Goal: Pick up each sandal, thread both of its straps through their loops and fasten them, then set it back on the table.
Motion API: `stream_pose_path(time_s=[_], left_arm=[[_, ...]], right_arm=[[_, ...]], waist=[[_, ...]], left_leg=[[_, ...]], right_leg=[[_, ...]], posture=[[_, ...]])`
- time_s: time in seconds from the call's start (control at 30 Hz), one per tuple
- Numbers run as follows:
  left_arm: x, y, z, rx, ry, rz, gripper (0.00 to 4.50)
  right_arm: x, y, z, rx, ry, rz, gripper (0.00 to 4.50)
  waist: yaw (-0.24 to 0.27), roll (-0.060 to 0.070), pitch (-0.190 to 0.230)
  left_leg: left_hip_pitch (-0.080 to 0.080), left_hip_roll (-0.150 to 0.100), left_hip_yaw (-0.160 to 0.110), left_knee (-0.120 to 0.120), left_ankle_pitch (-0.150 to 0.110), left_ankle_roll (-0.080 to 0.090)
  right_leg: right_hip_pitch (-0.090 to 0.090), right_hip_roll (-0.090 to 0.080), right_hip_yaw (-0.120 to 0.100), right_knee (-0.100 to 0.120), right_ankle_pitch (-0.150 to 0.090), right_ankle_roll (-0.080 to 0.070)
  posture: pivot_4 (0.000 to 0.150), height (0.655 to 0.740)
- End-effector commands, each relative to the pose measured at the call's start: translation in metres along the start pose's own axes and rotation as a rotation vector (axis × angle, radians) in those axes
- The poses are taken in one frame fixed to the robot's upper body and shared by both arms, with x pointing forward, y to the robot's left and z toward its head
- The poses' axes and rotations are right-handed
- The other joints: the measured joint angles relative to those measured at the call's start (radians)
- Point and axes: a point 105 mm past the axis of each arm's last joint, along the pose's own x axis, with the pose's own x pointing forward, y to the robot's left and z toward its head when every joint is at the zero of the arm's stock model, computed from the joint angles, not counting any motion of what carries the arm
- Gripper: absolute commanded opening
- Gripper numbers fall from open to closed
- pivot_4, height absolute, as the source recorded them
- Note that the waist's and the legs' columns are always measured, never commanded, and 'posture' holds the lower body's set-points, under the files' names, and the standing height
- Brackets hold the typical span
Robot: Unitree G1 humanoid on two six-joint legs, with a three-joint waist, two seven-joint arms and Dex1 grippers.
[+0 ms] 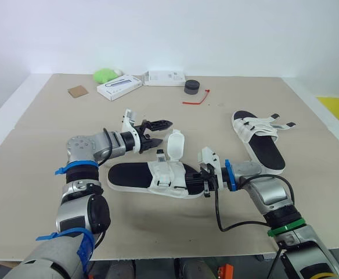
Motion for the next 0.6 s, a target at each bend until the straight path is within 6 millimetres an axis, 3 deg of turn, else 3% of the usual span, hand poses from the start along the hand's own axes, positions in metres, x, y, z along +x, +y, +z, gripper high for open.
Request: stream_pose_path(time_s=[0.03, 0.27, 0.6], left_arm=[[0.008, -0.018, 0.004, 0.041, 0.011, -0.034, 4.48], [0.028, -0.022, 0.015, 0.002, -0.073, -0.057, 4.48], [0.046, -0.012, 0.013, -0.012, -0.089, -0.016, 4.48]], right_arm=[[0.001, 0.006, -0.046, 0.136, 0.138, -0.018, 0.0], [0.002, 0.008, -0.047, 0.14, 0.137, -0.015, 0.0], [0.001, 0.009, -0.046, 0.147, 0.132, -0.021, 0.0]], waist=[[0.0, 0.0, 0.0], [0.0, 0.0, 0.0], [0.0, 0.0, 0.0]], left_leg=[[0.0, 0.0, 0.0, 0.0, 0.0, 0.0], [0.0, 0.0, 0.0, -0.002, 0.0, 0.0], [-0.001, 0.0, 0.0, -0.006, 0.0, 0.001]], right_leg=[[0.0, 0.0, 0.0, 0.0, 0.0, 0.0], [0.0, 0.0, 0.0, 0.0, -0.001, 0.0], [0.001, 0.0, 0.0, 0.0, -0.001, 0.003]], posture=[[0.15, 0.74], [0.15, 0.74], [0.15, 0.74]])
